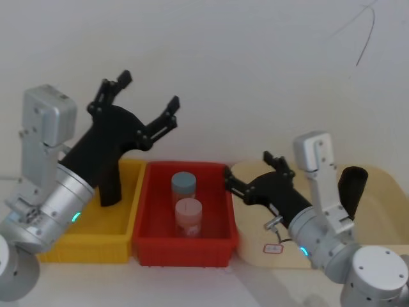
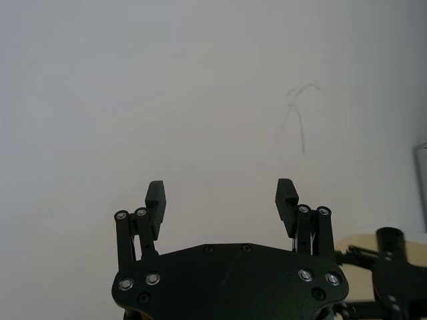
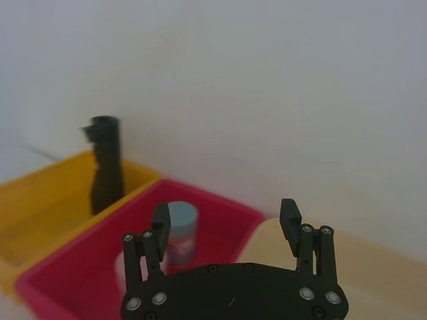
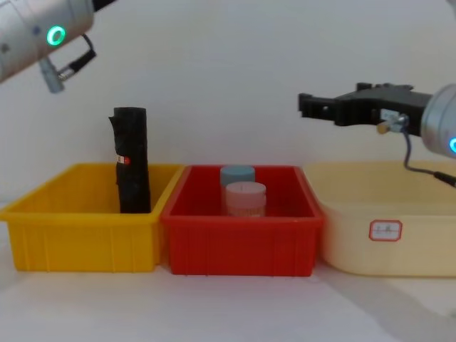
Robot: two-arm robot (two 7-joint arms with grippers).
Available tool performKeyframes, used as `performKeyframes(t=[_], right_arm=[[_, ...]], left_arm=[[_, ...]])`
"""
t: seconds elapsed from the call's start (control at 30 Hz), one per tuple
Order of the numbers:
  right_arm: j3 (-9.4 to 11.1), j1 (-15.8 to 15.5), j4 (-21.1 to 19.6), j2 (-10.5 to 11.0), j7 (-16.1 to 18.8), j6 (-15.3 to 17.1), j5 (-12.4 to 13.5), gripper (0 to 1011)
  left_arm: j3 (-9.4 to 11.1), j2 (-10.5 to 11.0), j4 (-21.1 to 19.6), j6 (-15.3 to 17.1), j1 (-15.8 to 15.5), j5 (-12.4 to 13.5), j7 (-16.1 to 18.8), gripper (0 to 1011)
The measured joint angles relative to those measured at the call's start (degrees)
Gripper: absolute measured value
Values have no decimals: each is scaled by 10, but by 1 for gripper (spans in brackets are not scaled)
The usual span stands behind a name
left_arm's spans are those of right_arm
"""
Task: Pick up the garbage bag with the one hand and transfer it to the other hand.
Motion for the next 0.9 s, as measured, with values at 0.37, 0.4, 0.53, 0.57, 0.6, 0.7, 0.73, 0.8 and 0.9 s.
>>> performKeyframes(t=[0.37,0.4,0.53,0.57,0.6,0.7,0.73,0.8,0.9], right_arm=[[-43,13,8,9,39,24,-2,1000],[-45,14,9,10,42,26,-2,1000],[-60,21,14,14,56,37,-4,1000],[-63,22,15,15,58,38,-4,999],[-65,23,16,15,61,40,-4,1000],[-73,27,20,17,68,44,-4,1000],[-74,27,21,17,70,45,-4,1000],[-78,30,25,18,74,48,-3,1000],[-81,35,31,18,79,50,-1,999]], left_arm=[[-20,18,-39,6,19,21,22,1001],[-22,20,-42,7,20,23,24,1001],[-25,23,-49,8,24,26,28,1001],[-27,24,-52,8,25,27,29,1001],[-27,24,-52,8,25,27,29,1001],[-28,26,-55,9,26,29,31,1001],[-29,26,-57,9,27,30,32,1001],[-30,27,-59,9,28,31,33,1001],[-31,28,-61,9,29,32,34,1001]])
